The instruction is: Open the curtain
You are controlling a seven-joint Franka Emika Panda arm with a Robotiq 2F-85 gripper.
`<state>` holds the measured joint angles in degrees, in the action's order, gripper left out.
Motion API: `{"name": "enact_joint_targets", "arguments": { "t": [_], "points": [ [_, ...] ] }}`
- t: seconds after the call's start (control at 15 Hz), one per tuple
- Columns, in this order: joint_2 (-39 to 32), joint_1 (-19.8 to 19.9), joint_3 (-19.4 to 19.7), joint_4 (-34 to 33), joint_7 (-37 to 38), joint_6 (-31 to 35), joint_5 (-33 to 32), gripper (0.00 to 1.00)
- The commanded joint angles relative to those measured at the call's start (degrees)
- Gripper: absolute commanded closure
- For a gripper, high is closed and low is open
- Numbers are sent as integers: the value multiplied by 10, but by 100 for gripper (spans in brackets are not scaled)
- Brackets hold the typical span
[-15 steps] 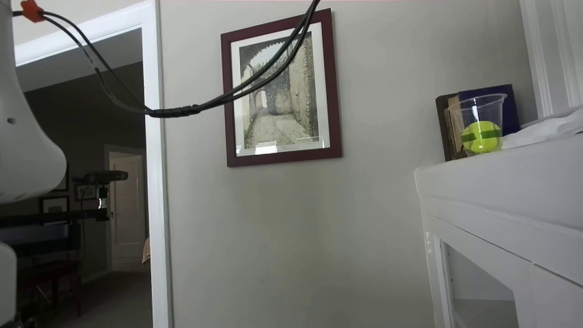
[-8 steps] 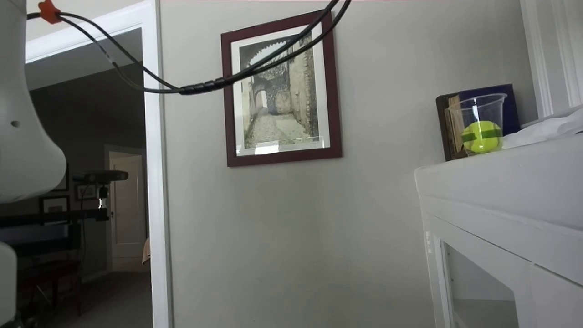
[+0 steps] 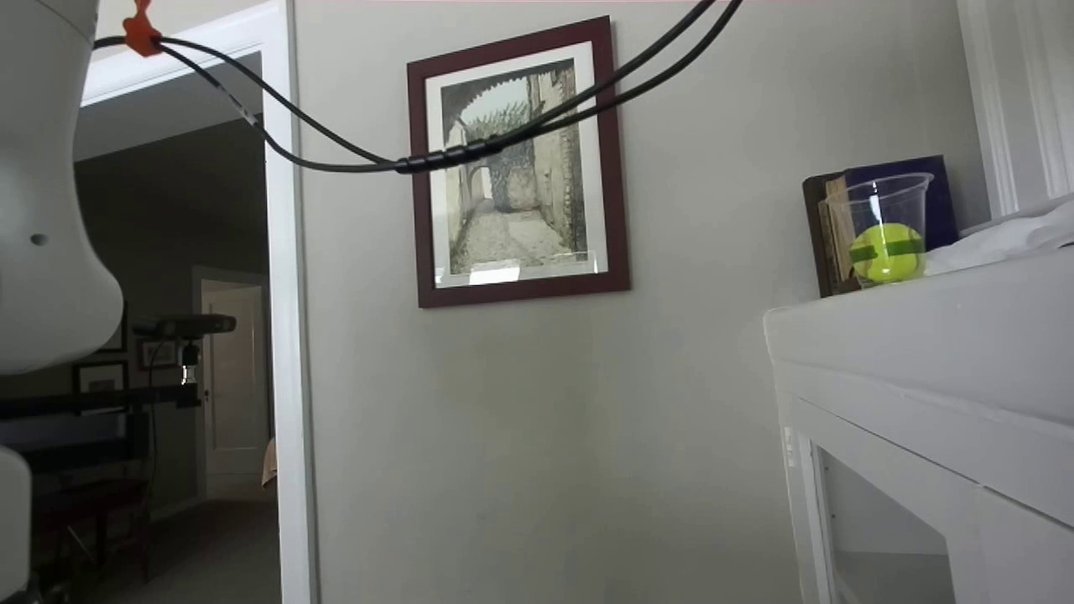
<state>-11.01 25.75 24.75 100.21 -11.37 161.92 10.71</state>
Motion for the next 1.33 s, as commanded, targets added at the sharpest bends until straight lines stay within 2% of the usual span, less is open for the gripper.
{"name": "enact_joint_targets", "arguments": {
  "t": [0.0, 0.33, 0.47, 0.73, 0.93, 1.13, 1.27],
  "points": [
    [-46, 15, -1, -49, 51, -4, -21, 100],
    [-78, 19, 4, -83, 106, -18, -40, 99],
    [-82, 21, 0, -90, 111, -25, -38, 72],
    [-79, 11, 14, -98, 131, -25, -65, 46],
    [-54, 8, 12, -96, 131, -57, -85, 25],
    [-17, 8, 5, -99, 121, -139, -92, 3],
    [11, 6, 1, -108, 111, -207, -99, 0]
  ]
}}
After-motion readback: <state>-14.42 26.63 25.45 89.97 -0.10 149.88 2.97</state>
